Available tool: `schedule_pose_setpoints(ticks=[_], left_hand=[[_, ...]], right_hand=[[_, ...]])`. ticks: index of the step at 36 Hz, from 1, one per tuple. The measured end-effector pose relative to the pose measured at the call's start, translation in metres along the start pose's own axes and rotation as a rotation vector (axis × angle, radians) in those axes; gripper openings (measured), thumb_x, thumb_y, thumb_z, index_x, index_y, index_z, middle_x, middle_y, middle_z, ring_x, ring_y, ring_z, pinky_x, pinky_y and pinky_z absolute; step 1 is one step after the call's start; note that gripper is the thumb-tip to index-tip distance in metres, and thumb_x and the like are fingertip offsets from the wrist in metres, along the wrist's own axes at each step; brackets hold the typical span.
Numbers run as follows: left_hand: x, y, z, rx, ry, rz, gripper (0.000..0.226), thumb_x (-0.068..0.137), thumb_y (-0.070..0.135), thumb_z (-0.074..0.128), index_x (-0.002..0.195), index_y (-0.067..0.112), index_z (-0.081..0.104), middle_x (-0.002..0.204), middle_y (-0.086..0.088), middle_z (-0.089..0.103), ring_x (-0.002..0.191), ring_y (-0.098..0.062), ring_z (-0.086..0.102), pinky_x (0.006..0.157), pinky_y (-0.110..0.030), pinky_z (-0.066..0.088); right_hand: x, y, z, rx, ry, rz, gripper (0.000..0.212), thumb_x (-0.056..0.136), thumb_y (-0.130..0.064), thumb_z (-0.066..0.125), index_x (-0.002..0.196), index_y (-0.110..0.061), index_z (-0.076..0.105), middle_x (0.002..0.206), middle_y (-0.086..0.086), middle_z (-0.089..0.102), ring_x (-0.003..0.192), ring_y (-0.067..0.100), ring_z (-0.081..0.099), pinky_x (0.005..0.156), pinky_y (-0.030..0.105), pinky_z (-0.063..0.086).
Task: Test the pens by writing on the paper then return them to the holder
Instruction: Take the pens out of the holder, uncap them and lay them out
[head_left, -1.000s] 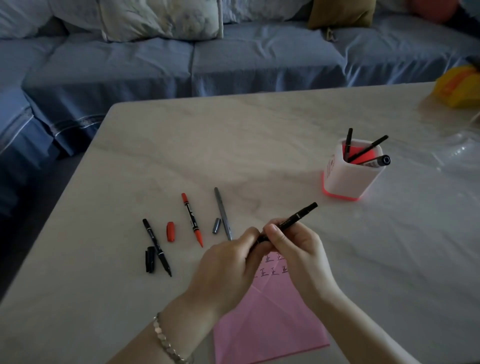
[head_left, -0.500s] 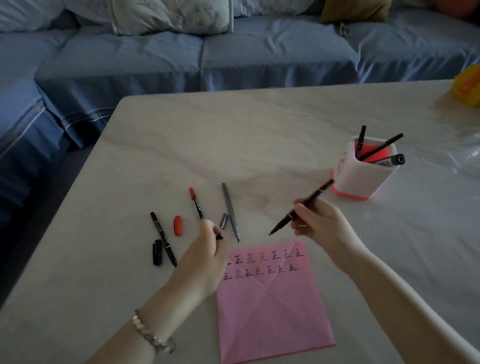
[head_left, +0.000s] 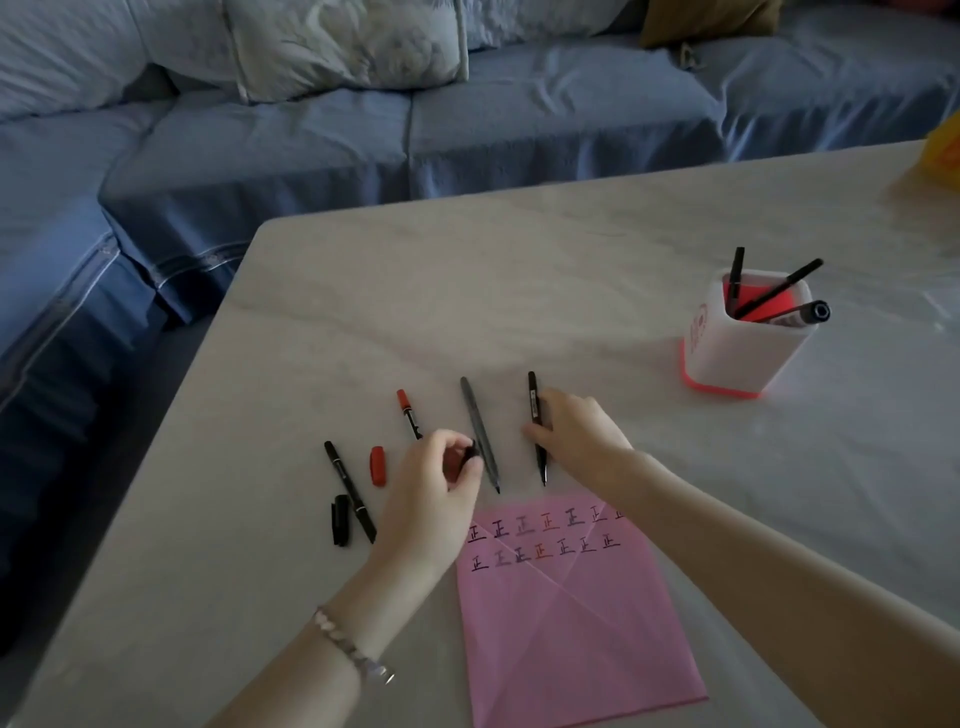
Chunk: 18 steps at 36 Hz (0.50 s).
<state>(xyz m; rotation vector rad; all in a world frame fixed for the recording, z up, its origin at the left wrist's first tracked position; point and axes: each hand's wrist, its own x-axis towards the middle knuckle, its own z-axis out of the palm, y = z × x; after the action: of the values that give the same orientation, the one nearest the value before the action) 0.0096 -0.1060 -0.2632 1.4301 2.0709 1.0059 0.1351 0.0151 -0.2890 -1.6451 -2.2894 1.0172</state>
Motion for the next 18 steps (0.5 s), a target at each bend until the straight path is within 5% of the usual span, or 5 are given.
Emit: schedule_pose_setpoints(ticks=[5,9,16,18], left_hand=[[0.030,0.018,0.024,0.131,-0.008,0.011,0.013,0.088,0.019,0.056,0.100,0.013,0.058,0.093,0.002,0.061,0.082,-0.012,0.056,0.067,-0.018,0.040],[0.050,0.027,0.046,0.281,-0.146,-0.013,0.015,0.090,0.018,0.055,0.100,0.008,0.057,0.095,-0.006,0.064,0.085,-0.022,0.060,0.071,-0.031,0.048],[0.061,0.023,0.058,0.427,-0.235,-0.011,0.014,0.090,0.010,0.045,0.079,0.004,0.051,0.085,-0.017,0.060,0.081,-0.033,0.059,0.064,-0.031,0.040],[0.059,0.021,0.055,0.433,-0.215,0.025,0.014,0.090,0.010,0.045,0.088,0.001,0.055,0.091,-0.015,0.057,0.083,-0.029,0.057,0.067,-0.028,0.038]], right_hand=[[-0.023,0.011,-0.011,0.087,0.099,-0.020,0.045,0.088,-0.038,0.054,0.125,-0.015,0.048,0.089,0.004,0.064,0.088,0.026,0.060,0.074,0.032,0.048],[-0.046,0.036,-0.033,0.101,0.163,-0.020,0.034,0.089,-0.033,0.053,0.121,-0.021,0.053,0.070,-0.014,0.053,0.071,0.016,0.054,0.068,0.027,0.045],[-0.074,0.077,-0.092,0.182,0.554,0.042,0.029,0.086,-0.018,0.057,0.115,-0.015,0.056,0.067,-0.004,0.055,0.067,0.021,0.055,0.065,0.030,0.045],[-0.074,0.084,-0.111,0.210,0.699,0.039,0.029,0.086,-0.018,0.058,0.115,-0.016,0.054,0.067,-0.002,0.055,0.065,0.019,0.053,0.064,0.030,0.043]])
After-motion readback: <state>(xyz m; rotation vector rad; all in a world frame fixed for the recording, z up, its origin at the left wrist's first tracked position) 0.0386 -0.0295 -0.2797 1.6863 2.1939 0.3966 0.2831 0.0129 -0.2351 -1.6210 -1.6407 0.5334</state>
